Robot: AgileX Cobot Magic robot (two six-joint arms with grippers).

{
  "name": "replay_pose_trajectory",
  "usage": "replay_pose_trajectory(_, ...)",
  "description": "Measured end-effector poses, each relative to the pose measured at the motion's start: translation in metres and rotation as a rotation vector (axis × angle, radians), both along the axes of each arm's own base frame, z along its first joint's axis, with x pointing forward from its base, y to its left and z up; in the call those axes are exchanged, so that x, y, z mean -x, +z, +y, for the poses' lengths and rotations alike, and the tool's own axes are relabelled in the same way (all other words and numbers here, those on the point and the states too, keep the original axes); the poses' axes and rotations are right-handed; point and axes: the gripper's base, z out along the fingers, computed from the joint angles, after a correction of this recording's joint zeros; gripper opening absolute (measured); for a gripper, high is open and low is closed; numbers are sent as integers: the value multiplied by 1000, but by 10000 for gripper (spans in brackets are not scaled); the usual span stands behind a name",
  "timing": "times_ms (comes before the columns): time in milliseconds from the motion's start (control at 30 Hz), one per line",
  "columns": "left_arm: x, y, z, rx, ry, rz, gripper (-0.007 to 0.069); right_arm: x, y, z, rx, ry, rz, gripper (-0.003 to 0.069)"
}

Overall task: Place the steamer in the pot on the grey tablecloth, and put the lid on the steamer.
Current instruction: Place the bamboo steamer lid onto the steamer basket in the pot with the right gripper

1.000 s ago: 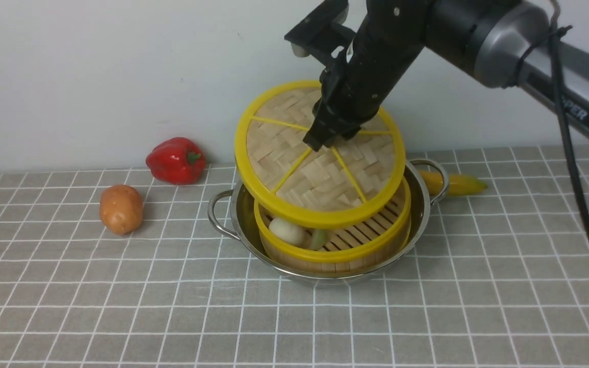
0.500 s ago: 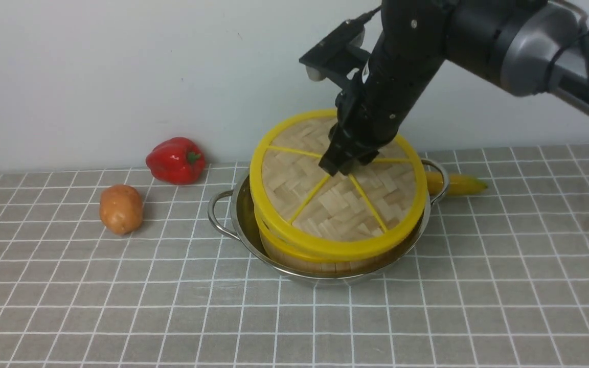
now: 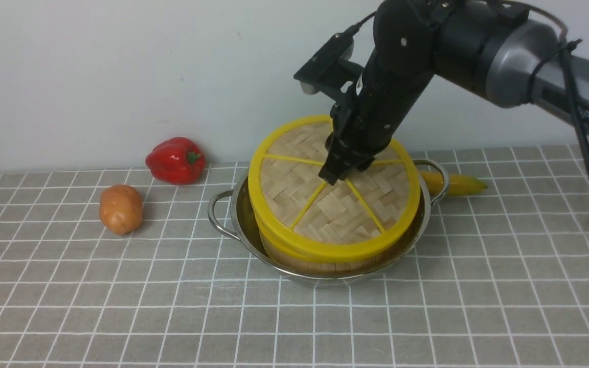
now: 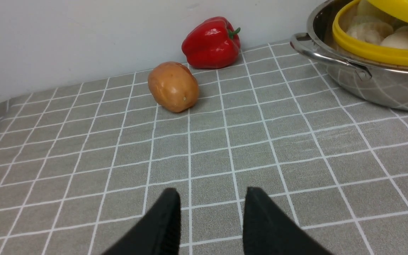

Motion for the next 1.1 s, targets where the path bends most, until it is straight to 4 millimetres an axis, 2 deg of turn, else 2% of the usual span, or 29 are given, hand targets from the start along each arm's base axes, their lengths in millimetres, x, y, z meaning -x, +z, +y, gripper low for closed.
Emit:
replay_pose_trajectory(567,0,0,0,0,0,0,243,-2,-1,2,-3,25,-24,146)
replay_pose_trajectory(733,0,0,0,0,0,0,243,-8,-16,5,10,41,-19,146)
replay_pose_trajectory(1100,0,0,0,0,0,0,243,-15,-33,9,37,99,-39,146)
